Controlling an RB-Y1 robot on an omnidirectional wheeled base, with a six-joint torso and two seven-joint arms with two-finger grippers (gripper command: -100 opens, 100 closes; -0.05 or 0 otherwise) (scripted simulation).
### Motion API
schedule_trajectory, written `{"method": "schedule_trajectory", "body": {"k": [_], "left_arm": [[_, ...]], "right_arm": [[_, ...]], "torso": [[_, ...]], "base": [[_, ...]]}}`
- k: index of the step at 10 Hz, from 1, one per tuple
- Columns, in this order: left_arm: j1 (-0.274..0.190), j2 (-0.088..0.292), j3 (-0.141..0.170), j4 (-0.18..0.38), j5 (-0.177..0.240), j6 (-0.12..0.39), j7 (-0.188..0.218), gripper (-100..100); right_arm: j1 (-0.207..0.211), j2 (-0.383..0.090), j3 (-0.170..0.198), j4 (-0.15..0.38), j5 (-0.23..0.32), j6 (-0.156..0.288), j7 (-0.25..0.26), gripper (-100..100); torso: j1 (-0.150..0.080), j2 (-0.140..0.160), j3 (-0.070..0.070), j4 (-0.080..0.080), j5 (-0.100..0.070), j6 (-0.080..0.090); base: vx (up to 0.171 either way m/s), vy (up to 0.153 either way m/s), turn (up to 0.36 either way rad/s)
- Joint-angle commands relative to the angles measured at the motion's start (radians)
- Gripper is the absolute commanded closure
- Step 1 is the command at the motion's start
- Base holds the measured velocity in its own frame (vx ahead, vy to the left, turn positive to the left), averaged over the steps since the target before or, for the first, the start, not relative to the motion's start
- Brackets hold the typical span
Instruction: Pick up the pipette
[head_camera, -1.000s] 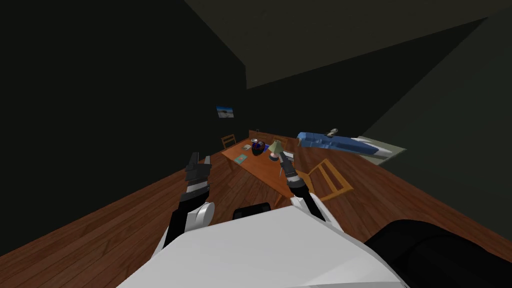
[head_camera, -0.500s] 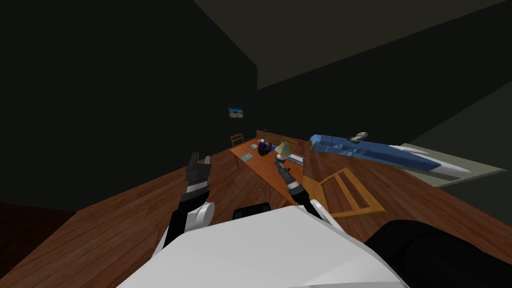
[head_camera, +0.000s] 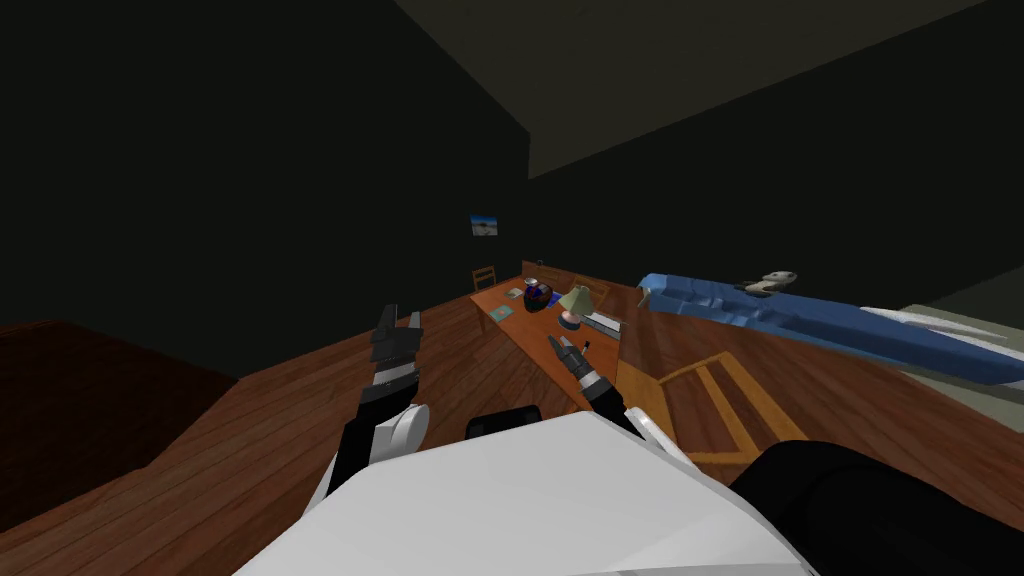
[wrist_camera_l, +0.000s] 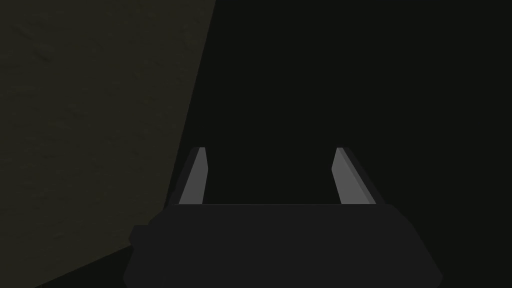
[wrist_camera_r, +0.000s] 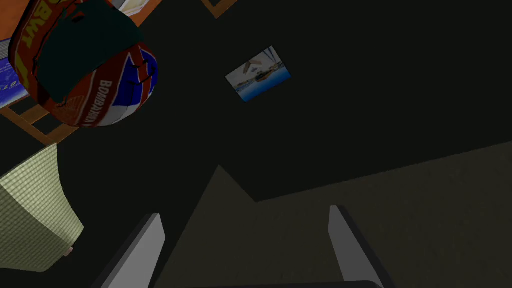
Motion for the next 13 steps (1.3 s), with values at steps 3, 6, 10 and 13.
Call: {"method": "schedule_trajectory", "body": {"k": [3, 6, 10, 13], "left_arm": [[0.0, 0.0, 0.0, 0.0, 0.0, 0.0, 0.0, 0], [0.0, 0.0, 0.0, 0.0, 0.0, 0.0, 0.0, 0], [0.0, 0.0, 0.0, 0.0, 0.0, 0.0, 0.0, 0], [0.0, 0.0, 0.0, 0.0, 0.0, 0.0, 0.0, 0]], "right_arm": [[0.042, -0.054, 0.008, 0.067, 0.092, 0.032, 0.094, -100], [0.075, -0.105, 0.011, 0.139, 0.167, 0.058, 0.167, -100], [0.105, -0.155, 0.009, 0.215, 0.271, 0.082, 0.263, -100], [0.118, -0.179, 0.007, 0.254, 0.336, 0.094, 0.308, -100]], "torso": [[0.0, 0.0, 0.0, 0.0, 0.0, 0.0], [0.0, -0.001, 0.0, 0.0, 0.0, 0.0], [0.0, -0.001, 0.0, 0.0, 0.0, 0.0], [-0.001, -0.002, -0.001, 0.0, 0.0, 0.0]], "base": [[-0.019, -0.018, 0.235], [-0.018, -0.02, 0.256], [-0.015, -0.024, 0.215], [-0.006, -0.02, 0.177]]}}
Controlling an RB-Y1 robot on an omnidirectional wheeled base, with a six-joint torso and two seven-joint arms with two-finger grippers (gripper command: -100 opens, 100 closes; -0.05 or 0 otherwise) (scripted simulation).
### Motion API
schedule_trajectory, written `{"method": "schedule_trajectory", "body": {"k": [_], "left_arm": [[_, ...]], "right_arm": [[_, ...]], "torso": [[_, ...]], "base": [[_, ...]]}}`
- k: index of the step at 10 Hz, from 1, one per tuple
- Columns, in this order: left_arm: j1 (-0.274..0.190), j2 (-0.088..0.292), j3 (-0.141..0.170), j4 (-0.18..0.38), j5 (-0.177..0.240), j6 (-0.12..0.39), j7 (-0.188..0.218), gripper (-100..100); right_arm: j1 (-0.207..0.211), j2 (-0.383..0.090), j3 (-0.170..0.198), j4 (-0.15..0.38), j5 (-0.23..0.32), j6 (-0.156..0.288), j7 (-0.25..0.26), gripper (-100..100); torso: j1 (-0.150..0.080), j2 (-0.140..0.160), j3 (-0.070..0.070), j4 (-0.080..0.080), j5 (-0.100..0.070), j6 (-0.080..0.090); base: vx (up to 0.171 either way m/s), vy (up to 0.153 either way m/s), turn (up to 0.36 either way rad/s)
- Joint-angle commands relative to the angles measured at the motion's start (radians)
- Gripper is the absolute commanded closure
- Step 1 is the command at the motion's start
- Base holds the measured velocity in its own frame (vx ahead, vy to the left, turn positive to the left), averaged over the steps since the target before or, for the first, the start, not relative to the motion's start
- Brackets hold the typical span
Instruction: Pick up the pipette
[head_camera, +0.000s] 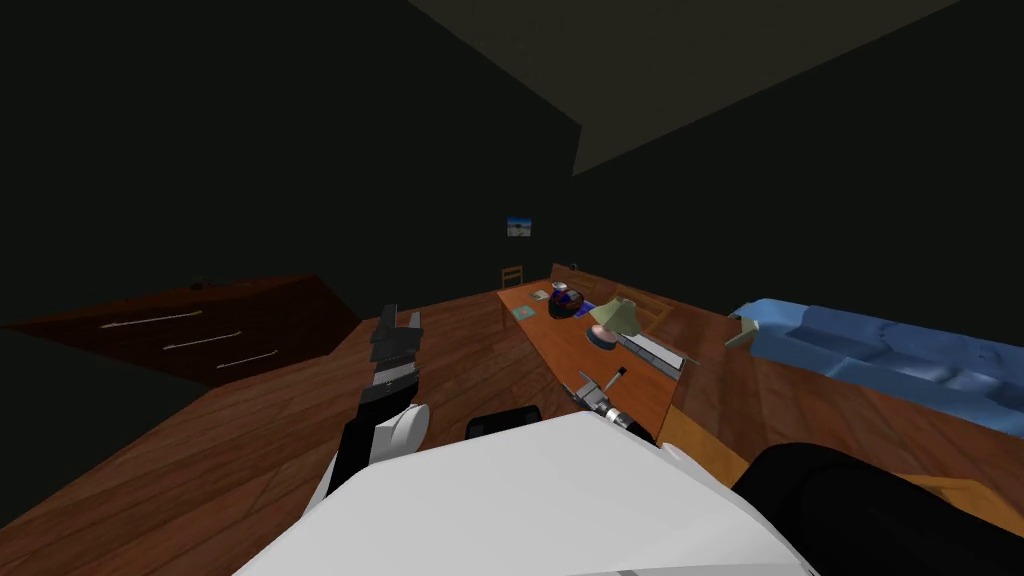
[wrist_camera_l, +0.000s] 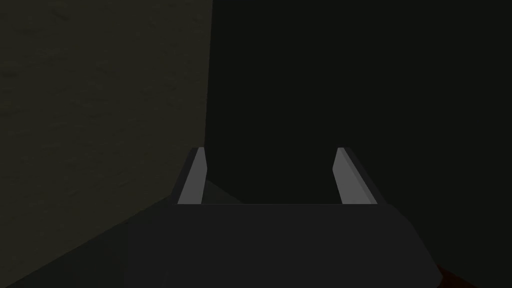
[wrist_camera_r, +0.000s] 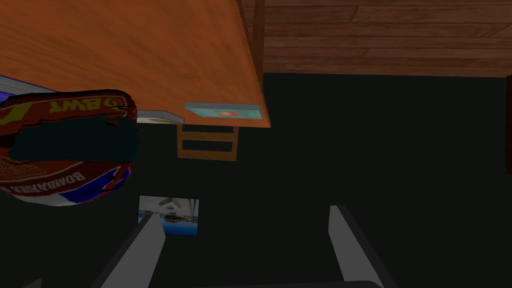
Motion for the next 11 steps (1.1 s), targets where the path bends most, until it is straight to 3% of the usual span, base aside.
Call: {"method": "schedule_trajectory", "body": {"k": [1, 4, 5, 6, 7, 8, 9, 10, 11], "left_arm": [[0.0, 0.0, 0.0, 0.0, 0.0, 0.0, 0.0, 0], [0.0, 0.0, 0.0, 0.0, 0.0, 0.0, 0.0, 0], [0.0, 0.0, 0.0, 0.0, 0.0, 0.0, 0.0, 0], [0.0, 0.0, 0.0, 0.0, 0.0, 0.0, 0.0, 0], [0.0, 0.0, 0.0, 0.0, 0.0, 0.0, 0.0, 0], [0.0, 0.0, 0.0, 0.0, 0.0, 0.0, 0.0, 0], [0.0, 0.0, 0.0, 0.0, 0.0, 0.0, 0.0, 0], [0.0, 0.0, 0.0, 0.0, 0.0, 0.0, 0.0, 0], [0.0, 0.0, 0.0, 0.0, 0.0, 0.0, 0.0, 0]], "right_arm": [[0.016, -0.03, 0.0, 0.037, 0.05, 0.02, 0.044, -100], [0.026, -0.052, -0.003, 0.077, 0.12, 0.03, 0.08, -100], [0.036, -0.074, -0.006, 0.109, 0.155, 0.039, 0.115, -100], [0.036, -0.074, -0.006, 0.117, 0.174, 0.039, 0.115, -100], [0.044, -0.095, -0.01, 0.158, 0.21, 0.047, 0.148, -100], [0.044, -0.095, -0.01, 0.158, 0.229, 0.047, 0.148, -100], [0.051, -0.114, -0.013, 0.197, 0.263, 0.054, 0.179, -100], [0.051, -0.114, -0.013, 0.198, 0.284, 0.054, 0.179, -100], [0.057, -0.132, -0.016, 0.238, 0.319, 0.06, 0.209, -100]], "torso": [[0.0, 0.0, 0.0, 0.0, 0.0, 0.0], [0.0, 0.0, 0.0, 0.0, 0.0, -0.001], [0.0, -0.001, 0.0, 0.0, 0.0, 0.0], [-0.001, -0.001, -0.001, 0.0, 0.0, -0.001], [0.0, -0.001, -0.001, 0.0, 0.0, 0.0], [0.0, -0.001, -0.001, 0.0, 0.0, 0.0], [0.0, -0.001, -0.001, 0.0, 0.0, 0.0], [-0.001, -0.001, -0.001, 0.0, 0.0, 0.0], [0.0, -0.001, -0.001, 0.0, 0.0, 0.0]], "base": [[-0.004, -0.018, 0.265], [-0.002, -0.024, 0.158], [0.001, -0.024, 0.225], [0.003, -0.023, 0.113], [0.006, -0.023, 0.206], [0.004, -0.026, 0.118], [0.005, -0.026, 0.167], [0.004, -0.024, 0.118], [0.005, -0.024, 0.206]]}}
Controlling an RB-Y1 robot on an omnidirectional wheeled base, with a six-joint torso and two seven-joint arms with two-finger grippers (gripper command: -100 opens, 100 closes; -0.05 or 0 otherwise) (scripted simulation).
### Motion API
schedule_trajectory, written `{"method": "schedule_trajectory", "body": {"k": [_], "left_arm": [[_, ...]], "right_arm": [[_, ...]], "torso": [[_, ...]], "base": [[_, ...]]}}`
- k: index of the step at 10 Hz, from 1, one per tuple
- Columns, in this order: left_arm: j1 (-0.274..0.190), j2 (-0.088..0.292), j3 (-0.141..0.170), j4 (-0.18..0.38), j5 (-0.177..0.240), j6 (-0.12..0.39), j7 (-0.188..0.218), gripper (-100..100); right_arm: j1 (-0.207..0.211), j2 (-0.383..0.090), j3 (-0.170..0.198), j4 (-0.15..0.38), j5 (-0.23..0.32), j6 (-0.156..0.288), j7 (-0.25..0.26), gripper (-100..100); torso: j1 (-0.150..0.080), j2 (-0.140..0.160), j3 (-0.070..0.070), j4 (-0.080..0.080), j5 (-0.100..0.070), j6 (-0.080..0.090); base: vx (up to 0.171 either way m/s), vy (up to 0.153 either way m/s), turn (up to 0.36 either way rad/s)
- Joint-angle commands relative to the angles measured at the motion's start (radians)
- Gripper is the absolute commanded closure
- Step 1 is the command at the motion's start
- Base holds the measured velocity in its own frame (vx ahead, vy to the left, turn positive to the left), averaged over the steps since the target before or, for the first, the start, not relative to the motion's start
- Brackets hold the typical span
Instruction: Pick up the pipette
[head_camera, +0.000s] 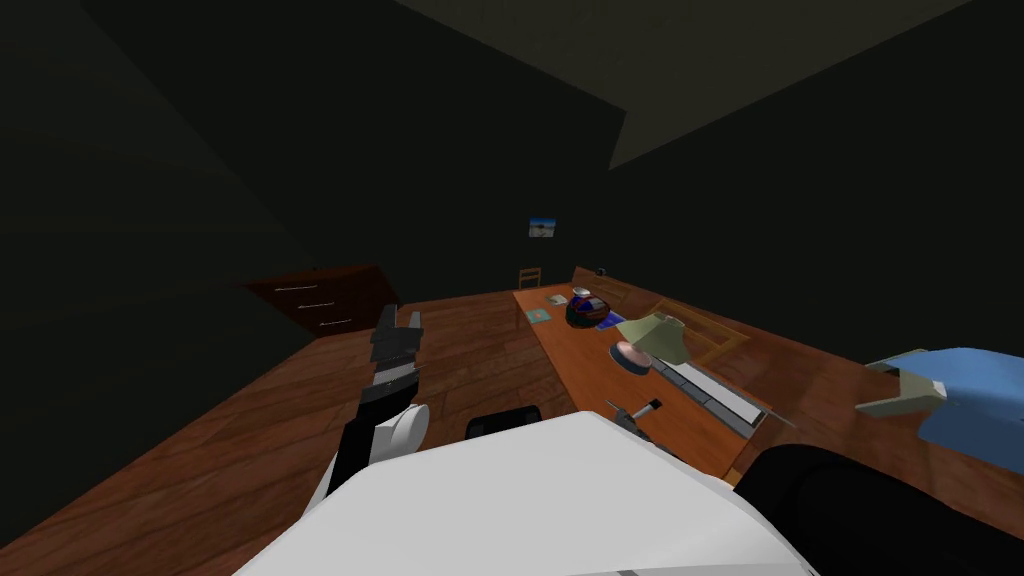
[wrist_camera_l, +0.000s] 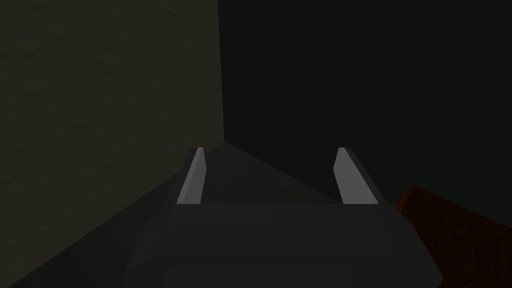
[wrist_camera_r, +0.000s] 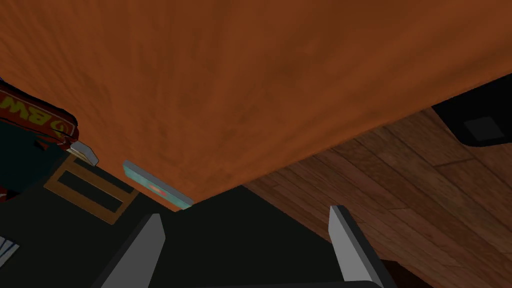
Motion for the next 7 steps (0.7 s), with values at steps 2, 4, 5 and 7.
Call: {"method": "schedule_trajectory", "body": {"k": [2, 4, 5, 7], "left_arm": [[0.0, 0.0, 0.0, 0.0, 0.0, 0.0, 0.0, 0], [0.0, 0.0, 0.0, 0.0, 0.0, 0.0, 0.0, 0], [0.0, 0.0, 0.0, 0.0, 0.0, 0.0, 0.0, 0], [0.0, 0.0, 0.0, 0.0, 0.0, 0.0, 0.0, 0]], "right_arm": [[0.013, -0.021, -0.002, 0.053, 0.077, 0.012, 0.047, -100], [0.017, -0.036, -0.005, 0.092, 0.133, 0.016, 0.072, -100], [0.017, -0.036, -0.005, 0.092, 0.15, 0.016, 0.072, -100], [0.019, -0.05, -0.008, 0.131, 0.202, 0.02, 0.095, -100]], "torso": [[0.0, 0.0, 0.0, 0.0, 0.0, 0.001], [0.0, 0.0, 0.0, 0.0, 0.0, 0.001], [0.0, 0.0, 0.0, 0.0, 0.0, 0.0], [0.0, -0.001, 0.0, 0.0, 0.0, 0.0]], "base": [[0.006, -0.028, 0.138], [0.008, -0.028, 0.142], [0.008, -0.031, 0.086], [0.008, -0.028, 0.122]]}}
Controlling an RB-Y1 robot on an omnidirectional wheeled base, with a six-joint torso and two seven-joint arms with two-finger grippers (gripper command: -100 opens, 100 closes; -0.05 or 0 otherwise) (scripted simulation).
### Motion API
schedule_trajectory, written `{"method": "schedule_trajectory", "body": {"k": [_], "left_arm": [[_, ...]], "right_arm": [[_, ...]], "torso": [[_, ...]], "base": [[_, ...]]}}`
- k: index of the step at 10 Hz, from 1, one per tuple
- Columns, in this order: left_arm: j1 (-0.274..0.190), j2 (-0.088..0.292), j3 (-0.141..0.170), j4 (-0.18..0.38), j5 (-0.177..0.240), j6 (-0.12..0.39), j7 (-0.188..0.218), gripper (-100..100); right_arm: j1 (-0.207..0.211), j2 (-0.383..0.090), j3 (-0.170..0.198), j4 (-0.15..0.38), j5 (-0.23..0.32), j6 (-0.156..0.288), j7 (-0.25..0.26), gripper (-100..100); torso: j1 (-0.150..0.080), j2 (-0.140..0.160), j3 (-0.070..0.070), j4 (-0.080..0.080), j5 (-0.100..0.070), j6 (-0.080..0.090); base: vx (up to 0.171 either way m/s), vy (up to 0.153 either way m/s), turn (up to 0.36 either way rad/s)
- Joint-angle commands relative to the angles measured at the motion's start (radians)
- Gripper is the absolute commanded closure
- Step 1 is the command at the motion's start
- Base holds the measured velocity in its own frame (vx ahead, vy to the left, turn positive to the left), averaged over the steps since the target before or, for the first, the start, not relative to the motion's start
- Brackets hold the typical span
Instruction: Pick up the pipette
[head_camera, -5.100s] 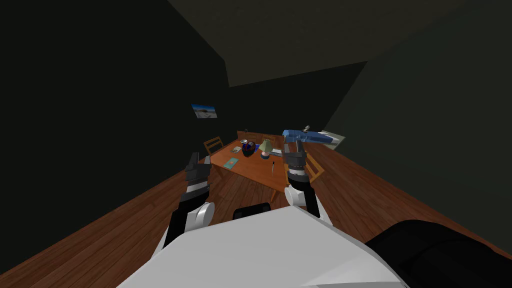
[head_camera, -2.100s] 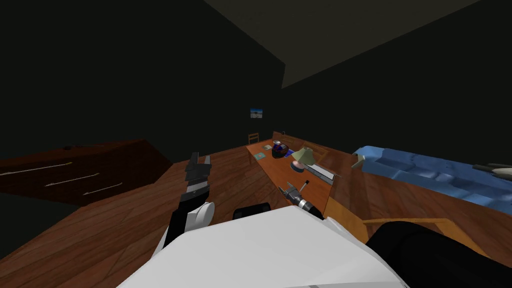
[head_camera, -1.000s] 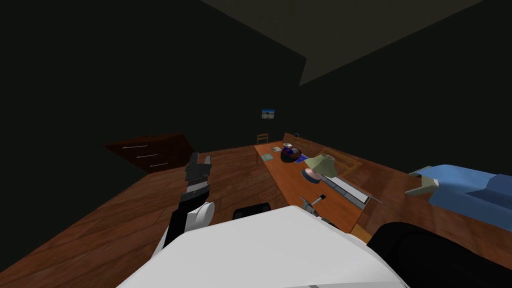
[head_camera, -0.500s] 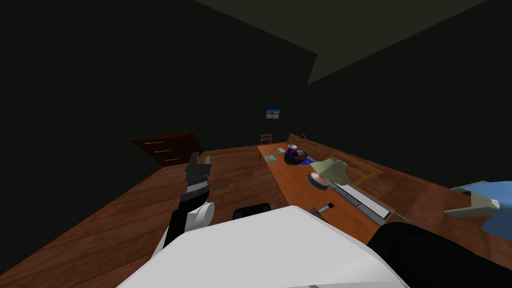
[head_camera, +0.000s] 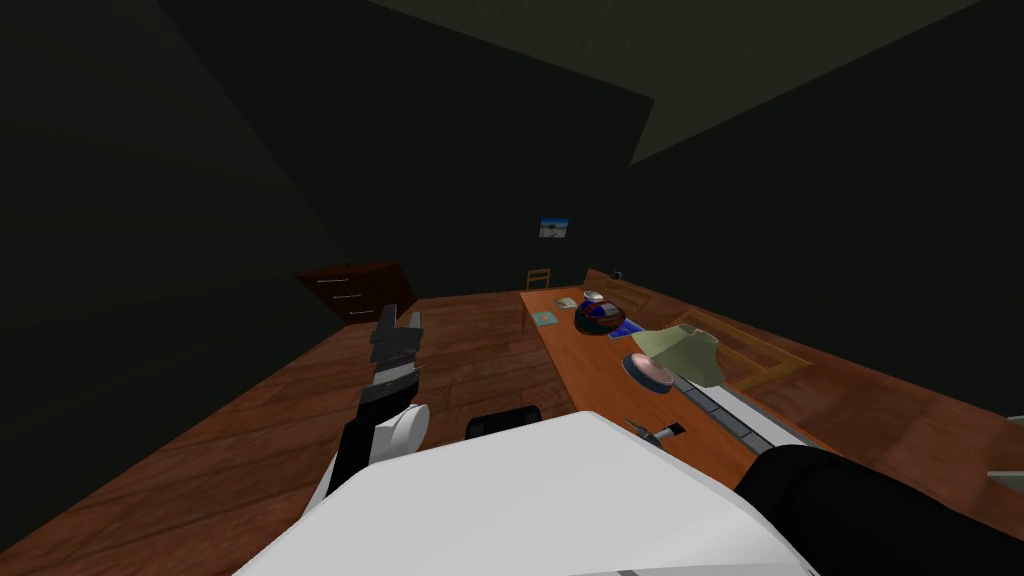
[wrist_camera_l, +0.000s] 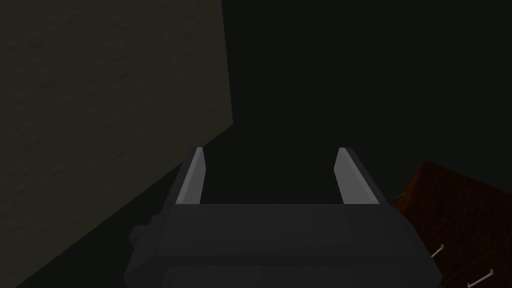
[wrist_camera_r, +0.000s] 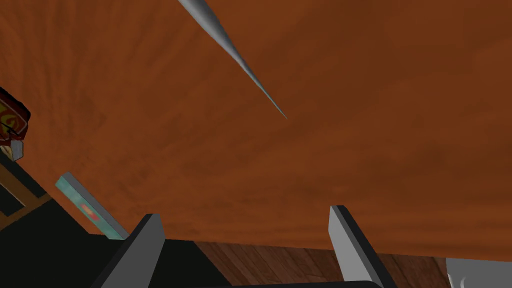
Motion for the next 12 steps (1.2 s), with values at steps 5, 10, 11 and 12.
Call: {"method": "schedule_trajectory", "body": {"k": [5, 10, 11, 12], "left_arm": [[0.0, 0.0, 0.0, 0.0, 0.0, 0.0, 0.0, 0], [0.0, 0.0, 0.0, 0.0, 0.0, 0.0, 0.0, 0], [0.0, 0.0, 0.0, 0.0, 0.0, 0.0, 0.0, 0], [0.0, 0.0, 0.0, 0.0, 0.0, 0.0, 0.0, 0]], "right_arm": [[-0.003, -0.034, 0.002, 0.113, 0.152, 0.009, 0.06, -100], [-0.006, -0.047, 0.0, 0.174, 0.24, 0.01, 0.088, -100], [-0.009, -0.051, 0.0, 0.2, 0.276, 0.01, 0.099, -100], [-0.011, -0.054, -0.001, 0.223, 0.307, 0.01, 0.108, -100]], "torso": [[0.0, 0.0, 0.0, 0.0, 0.0, 0.0], [0.0, -0.001, 0.0, 0.0, 0.0, 0.0], [0.001, 0.0, 0.0, 0.0, 0.0, 0.0], [0.001, -0.001, 0.0, 0.0, 0.0, 0.0]], "base": [[0.012, -0.029, 0.102], [0.014, -0.029, 0.071], [0.011, -0.014, 0.075], [0.016, -0.035, 0.127]]}}
